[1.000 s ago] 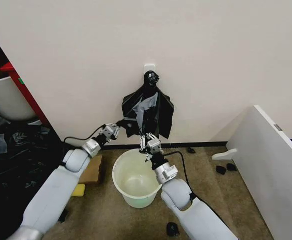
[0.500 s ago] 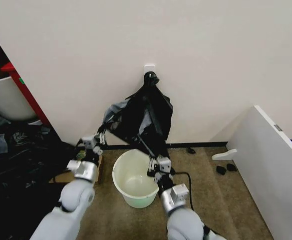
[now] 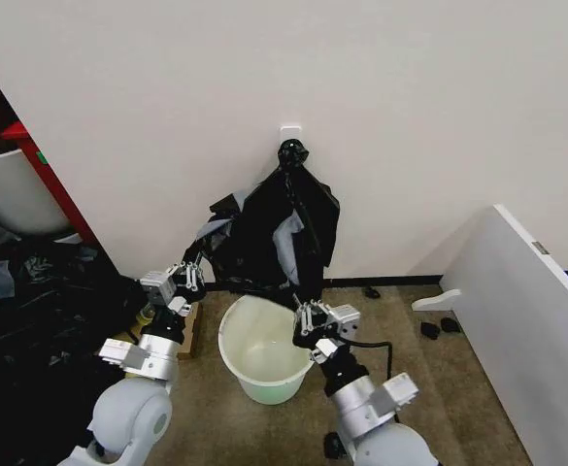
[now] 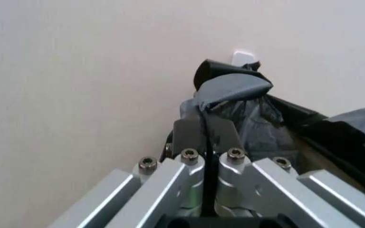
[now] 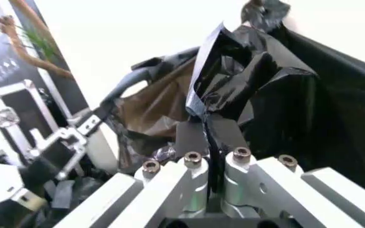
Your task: Place the garbage bag over the trash bin.
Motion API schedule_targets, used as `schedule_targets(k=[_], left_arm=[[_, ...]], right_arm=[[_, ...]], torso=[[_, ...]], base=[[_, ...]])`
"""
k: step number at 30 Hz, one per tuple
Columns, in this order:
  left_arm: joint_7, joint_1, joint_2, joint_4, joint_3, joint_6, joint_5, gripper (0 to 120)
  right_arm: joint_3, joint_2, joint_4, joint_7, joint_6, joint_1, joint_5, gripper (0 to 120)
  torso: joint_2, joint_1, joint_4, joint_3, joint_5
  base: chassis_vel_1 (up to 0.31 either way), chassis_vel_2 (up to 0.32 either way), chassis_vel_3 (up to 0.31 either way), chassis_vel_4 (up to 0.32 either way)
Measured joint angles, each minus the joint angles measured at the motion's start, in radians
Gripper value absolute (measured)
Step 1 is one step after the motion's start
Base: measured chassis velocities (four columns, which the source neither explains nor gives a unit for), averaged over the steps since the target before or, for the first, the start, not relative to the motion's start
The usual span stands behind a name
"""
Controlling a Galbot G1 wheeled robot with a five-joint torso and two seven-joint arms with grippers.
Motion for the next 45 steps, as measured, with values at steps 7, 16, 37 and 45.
schedule_targets(k=[7,16,37,45], left_arm=[[-0.014,0.044,-0.022,-0.087,-0.003,0.005,-0.055,0],[-0.046,0.103,-0.036,-0.049,0.000,-0.010,-0.010,0],[0.001,0.106,-0.056,-0.005,0.022,-0.105,0.068,0],[0.016,0.099,-0.063,0.047,0.049,-0.104,0.141,0]], right_arm=[[0.017,-0.015,0.052,-0.160,0.119,-0.050,0.033,0],[0.005,-0.024,0.007,-0.146,0.128,-0.096,-0.017,0],[0.002,0.057,-0.227,-0.266,0.211,0.020,0.100,0],[-0.029,0.063,-0.253,-0.147,0.143,0.035,0.190,0]], torso=[[0.000,0.000,-0.0001,0.000,0.0000],[0.000,0.000,0.0001,0.000,-0.0002],[0.000,0.000,0.0000,0.000,-0.0001],[0.000,0.000,0.0000,0.000,-0.0002]], base=[[0.000,0.000,0.000,0.000],[0.000,0.000,0.000,0.000],[0.000,0.000,0.000,0.000],[0.000,0.000,0.000,0.000]])
